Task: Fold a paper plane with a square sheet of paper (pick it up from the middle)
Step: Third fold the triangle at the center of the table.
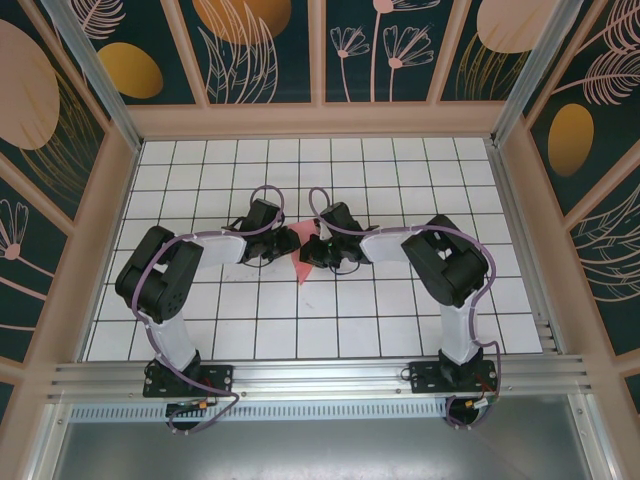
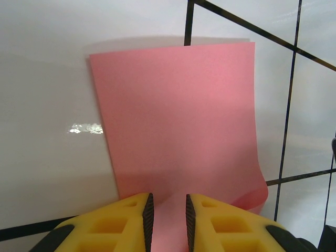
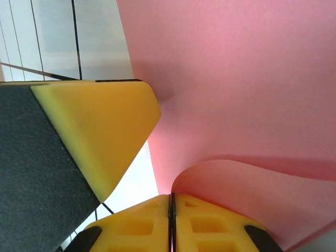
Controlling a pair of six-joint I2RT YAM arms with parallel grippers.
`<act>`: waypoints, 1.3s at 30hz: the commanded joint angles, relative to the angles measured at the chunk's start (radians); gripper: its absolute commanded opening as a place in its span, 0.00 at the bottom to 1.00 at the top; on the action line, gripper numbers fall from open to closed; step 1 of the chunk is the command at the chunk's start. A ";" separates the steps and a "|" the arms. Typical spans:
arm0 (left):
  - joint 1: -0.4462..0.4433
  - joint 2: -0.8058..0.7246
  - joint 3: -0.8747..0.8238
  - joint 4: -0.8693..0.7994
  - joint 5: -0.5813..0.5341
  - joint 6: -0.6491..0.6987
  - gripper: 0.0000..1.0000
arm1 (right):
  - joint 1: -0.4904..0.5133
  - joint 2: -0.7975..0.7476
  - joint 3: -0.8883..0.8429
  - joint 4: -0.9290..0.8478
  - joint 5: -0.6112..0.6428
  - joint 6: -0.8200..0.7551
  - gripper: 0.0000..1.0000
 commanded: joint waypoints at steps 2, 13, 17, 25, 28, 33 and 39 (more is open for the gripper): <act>0.004 0.011 0.009 -0.015 0.016 0.020 0.25 | 0.011 0.019 0.026 -0.020 -0.001 -0.023 0.13; 0.004 0.006 0.007 -0.017 0.015 0.018 0.25 | 0.012 0.024 0.029 -0.027 0.030 -0.016 0.13; 0.003 -0.003 0.006 -0.017 0.016 0.016 0.25 | 0.012 0.028 0.033 -0.033 0.039 -0.014 0.13; 0.004 -0.015 0.006 -0.017 0.017 0.012 0.26 | 0.012 0.039 0.030 -0.042 0.047 -0.012 0.14; 0.004 -0.018 0.007 -0.017 0.017 0.009 0.26 | 0.013 0.044 0.030 -0.045 0.048 -0.014 0.14; 0.006 -0.068 0.003 -0.034 -0.042 -0.027 0.27 | 0.012 0.047 0.030 -0.061 0.051 -0.021 0.22; 0.067 -0.155 -0.063 -0.002 -0.075 -0.087 0.30 | 0.013 0.042 0.023 -0.071 0.057 -0.033 0.37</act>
